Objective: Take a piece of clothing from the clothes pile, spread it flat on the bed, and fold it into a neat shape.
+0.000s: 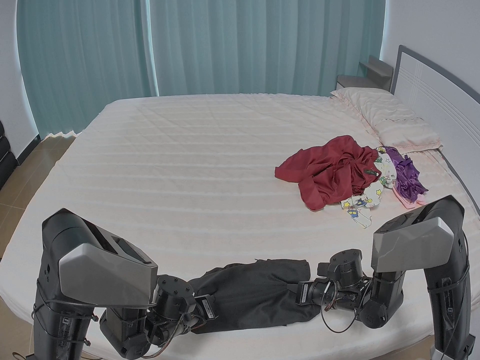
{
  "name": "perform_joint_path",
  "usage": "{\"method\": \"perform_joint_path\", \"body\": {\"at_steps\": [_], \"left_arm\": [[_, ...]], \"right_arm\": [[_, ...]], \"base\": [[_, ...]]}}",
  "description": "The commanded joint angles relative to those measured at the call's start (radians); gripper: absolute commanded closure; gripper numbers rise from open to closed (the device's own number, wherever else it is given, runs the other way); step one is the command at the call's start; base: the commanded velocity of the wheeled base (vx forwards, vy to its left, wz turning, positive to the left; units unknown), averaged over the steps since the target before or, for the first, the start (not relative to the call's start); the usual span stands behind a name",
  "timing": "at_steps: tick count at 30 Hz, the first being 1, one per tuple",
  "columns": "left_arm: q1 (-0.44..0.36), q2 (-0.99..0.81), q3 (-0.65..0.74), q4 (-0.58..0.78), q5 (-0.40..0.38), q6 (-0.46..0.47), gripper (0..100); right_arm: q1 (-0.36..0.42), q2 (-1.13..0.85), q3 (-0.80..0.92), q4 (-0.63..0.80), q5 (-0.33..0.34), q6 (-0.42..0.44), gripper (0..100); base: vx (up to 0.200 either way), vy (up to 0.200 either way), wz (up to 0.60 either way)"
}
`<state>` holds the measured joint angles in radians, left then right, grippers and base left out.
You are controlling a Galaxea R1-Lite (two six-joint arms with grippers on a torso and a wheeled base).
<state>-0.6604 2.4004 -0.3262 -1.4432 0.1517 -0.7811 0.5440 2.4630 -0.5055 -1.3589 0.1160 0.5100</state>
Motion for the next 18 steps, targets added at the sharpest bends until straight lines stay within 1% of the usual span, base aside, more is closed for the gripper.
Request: {"method": "perform_joint_path", "body": {"at_steps": [1,15,18], "left_arm": [[-0.002,-0.003,-0.001,0.000,0.000,0.000,100],[-0.007,0.003,0.007,0.000,0.000,-0.001,100],[-0.005,0.005,0.024,0.000,0.000,-0.001,100]], "right_arm": [[0.001,-0.002,0.001,0.000,0.001,-0.001,100],[-0.007,-0.006,0.002,0.001,0.001,-0.001,100],[-0.006,-0.004,0.002,0.001,0.001,-0.002,100]], "base": [[0.000,-0.200,0.00],[0.000,-0.200,0.00],[0.000,0.000,0.00]]}}
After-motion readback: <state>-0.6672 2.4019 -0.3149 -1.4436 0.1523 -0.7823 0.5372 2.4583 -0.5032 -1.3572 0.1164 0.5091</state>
